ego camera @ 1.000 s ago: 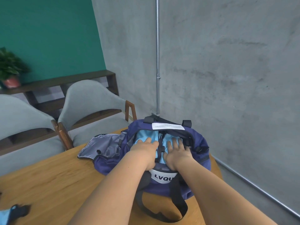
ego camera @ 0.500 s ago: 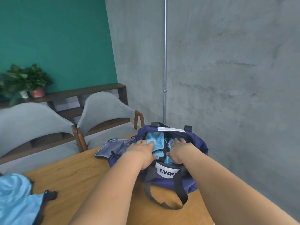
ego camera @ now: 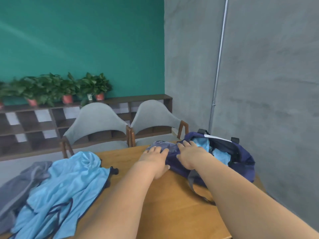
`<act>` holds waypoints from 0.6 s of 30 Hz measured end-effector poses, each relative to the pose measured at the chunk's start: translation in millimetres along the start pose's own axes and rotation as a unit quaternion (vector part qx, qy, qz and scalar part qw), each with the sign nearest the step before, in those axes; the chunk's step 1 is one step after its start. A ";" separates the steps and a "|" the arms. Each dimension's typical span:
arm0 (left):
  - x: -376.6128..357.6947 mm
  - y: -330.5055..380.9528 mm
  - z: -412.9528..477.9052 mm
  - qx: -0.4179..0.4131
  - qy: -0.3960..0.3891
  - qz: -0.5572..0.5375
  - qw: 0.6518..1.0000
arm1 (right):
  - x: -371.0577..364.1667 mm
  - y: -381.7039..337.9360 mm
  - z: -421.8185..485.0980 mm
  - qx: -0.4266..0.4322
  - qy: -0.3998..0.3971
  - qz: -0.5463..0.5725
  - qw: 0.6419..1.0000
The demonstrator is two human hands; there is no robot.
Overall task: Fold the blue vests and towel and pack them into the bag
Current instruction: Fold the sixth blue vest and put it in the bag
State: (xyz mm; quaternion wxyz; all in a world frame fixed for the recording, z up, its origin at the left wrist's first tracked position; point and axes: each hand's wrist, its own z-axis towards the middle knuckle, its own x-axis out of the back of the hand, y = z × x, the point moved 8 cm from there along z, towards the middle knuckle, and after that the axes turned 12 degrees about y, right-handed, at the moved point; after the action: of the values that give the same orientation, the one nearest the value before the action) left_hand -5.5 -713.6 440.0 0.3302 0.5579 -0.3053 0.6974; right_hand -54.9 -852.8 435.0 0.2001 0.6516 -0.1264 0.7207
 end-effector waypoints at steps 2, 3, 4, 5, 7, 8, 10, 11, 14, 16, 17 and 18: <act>-1.7 -18.8 -23.8 0.023 -0.005 -0.002 1.000 | -4.5 -28.5 -1.1 0.027 0.010 0.008 1.000; -2.8 -28.4 -35.2 0.037 -0.008 -0.004 0.999 | -7.5 -43.5 -2.4 0.041 0.010 0.014 0.999; -4.4 -38.1 -46.5 0.050 -0.013 -0.007 0.999 | -11.6 -58.9 -4.0 0.053 0.006 0.019 0.998; -6.4 -47.7 -57.4 0.062 -0.018 -0.008 0.998 | -15.4 -74.3 -6.7 0.065 0.001 0.025 0.998; -12.8 -67.3 -78.2 0.085 -0.027 -0.009 0.996 | -22.2 -105.1 -13.7 0.089 -0.010 0.028 0.996; -17.3 -77.1 -88.5 0.096 -0.032 -0.010 0.995 | -24.8 -120.6 -17.6 0.102 -0.015 0.026 0.994; -28.0 -96.4 -107.7 0.116 -0.041 -0.009 0.992 | -31.8 -150.3 -24.0 0.126 -0.021 0.028 0.991; -34.8 -106.8 -117.4 0.126 -0.043 -0.008 0.991 | -36.8 -165.6 -26.7 0.136 -0.027 0.031 0.990; -56.3 -135.0 -144.7 0.152 -0.039 -0.005 0.988 | -55.6 -204.9 -35.7 0.165 -0.055 0.044 0.984; -72.1 -155.9 -165.3 0.170 -0.033 0.007 0.985 | -67.5 -231.4 -42.6 0.188 -0.070 0.059 0.978; -79.3 -166.3 -175.6 0.183 -0.028 0.012 0.983 | -72.9 -244.7 -46.0 0.202 -0.072 0.072 0.974; -84.8 -177.3 -185.3 0.198 -0.017 0.015 0.980 | -77.6 -257.5 -49.2 0.214 -0.073 0.088 0.970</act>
State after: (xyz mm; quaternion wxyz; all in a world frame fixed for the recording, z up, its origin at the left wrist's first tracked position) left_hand 43.2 -471.0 331.7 0.1973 0.6193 -0.1754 0.7394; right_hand 23.5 -612.0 332.1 -0.0183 0.7163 -0.0401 0.6964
